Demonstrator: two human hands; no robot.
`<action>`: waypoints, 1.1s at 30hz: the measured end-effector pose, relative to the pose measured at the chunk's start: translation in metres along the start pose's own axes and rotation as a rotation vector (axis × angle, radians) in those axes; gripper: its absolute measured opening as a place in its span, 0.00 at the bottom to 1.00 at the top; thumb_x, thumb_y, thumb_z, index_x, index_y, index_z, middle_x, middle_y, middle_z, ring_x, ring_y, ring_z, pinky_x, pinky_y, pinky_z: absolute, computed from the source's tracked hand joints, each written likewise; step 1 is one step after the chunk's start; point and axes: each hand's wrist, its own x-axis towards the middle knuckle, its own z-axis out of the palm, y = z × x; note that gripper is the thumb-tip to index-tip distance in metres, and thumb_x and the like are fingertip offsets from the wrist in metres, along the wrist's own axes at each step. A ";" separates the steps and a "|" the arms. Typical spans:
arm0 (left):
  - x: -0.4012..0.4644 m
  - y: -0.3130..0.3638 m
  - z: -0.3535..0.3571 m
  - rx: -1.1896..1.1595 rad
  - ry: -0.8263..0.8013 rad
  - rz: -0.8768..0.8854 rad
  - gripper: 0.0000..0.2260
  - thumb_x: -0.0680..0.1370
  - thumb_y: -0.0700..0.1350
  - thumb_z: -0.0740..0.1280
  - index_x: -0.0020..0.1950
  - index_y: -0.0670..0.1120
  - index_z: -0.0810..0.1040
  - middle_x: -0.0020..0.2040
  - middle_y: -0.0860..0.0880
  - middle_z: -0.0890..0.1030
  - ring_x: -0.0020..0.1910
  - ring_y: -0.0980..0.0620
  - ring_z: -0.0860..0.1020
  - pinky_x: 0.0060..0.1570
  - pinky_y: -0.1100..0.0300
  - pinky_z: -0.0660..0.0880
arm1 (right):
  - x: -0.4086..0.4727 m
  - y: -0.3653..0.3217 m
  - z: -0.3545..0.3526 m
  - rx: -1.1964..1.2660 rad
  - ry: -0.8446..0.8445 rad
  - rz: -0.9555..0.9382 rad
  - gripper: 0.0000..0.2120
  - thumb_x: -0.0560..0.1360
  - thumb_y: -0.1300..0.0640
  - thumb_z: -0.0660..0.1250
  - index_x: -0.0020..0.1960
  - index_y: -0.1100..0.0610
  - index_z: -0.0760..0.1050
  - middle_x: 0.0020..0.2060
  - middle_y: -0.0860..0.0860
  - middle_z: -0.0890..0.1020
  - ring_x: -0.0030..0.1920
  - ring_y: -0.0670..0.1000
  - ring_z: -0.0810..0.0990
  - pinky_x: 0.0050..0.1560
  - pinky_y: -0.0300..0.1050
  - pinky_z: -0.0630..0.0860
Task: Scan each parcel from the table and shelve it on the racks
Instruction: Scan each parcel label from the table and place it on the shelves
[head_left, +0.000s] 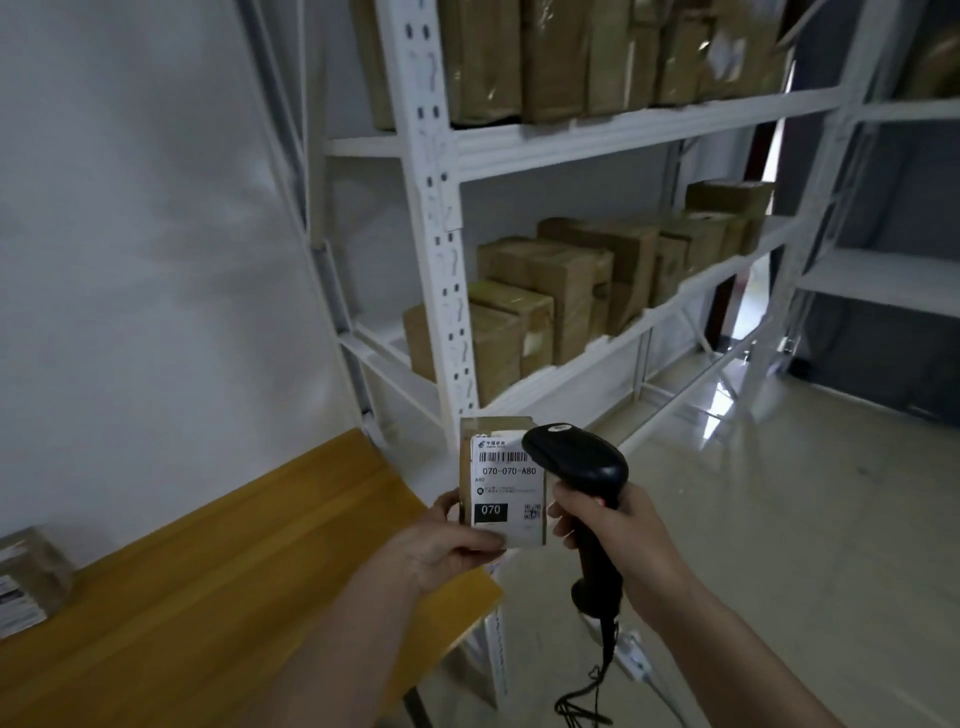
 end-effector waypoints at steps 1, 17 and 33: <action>0.002 0.001 0.014 0.013 0.004 0.014 0.45 0.61 0.20 0.71 0.72 0.47 0.61 0.52 0.36 0.82 0.50 0.38 0.82 0.41 0.50 0.82 | -0.003 -0.003 -0.012 0.007 0.020 -0.005 0.04 0.74 0.61 0.70 0.48 0.62 0.81 0.35 0.57 0.84 0.33 0.49 0.81 0.34 0.39 0.78; 0.047 0.105 0.153 -0.364 0.138 0.284 0.24 0.63 0.36 0.79 0.56 0.43 0.77 0.53 0.41 0.82 0.54 0.45 0.79 0.49 0.52 0.77 | 0.060 -0.048 -0.091 0.109 0.102 -0.105 0.07 0.75 0.63 0.69 0.52 0.60 0.80 0.37 0.58 0.84 0.35 0.53 0.82 0.39 0.46 0.79; 0.122 0.219 0.171 -0.298 0.400 0.482 0.17 0.75 0.49 0.72 0.61 0.46 0.74 0.51 0.47 0.81 0.45 0.52 0.80 0.50 0.54 0.78 | 0.207 -0.102 -0.069 0.128 -0.044 -0.105 0.04 0.74 0.61 0.70 0.49 0.57 0.80 0.36 0.56 0.84 0.36 0.52 0.83 0.42 0.46 0.79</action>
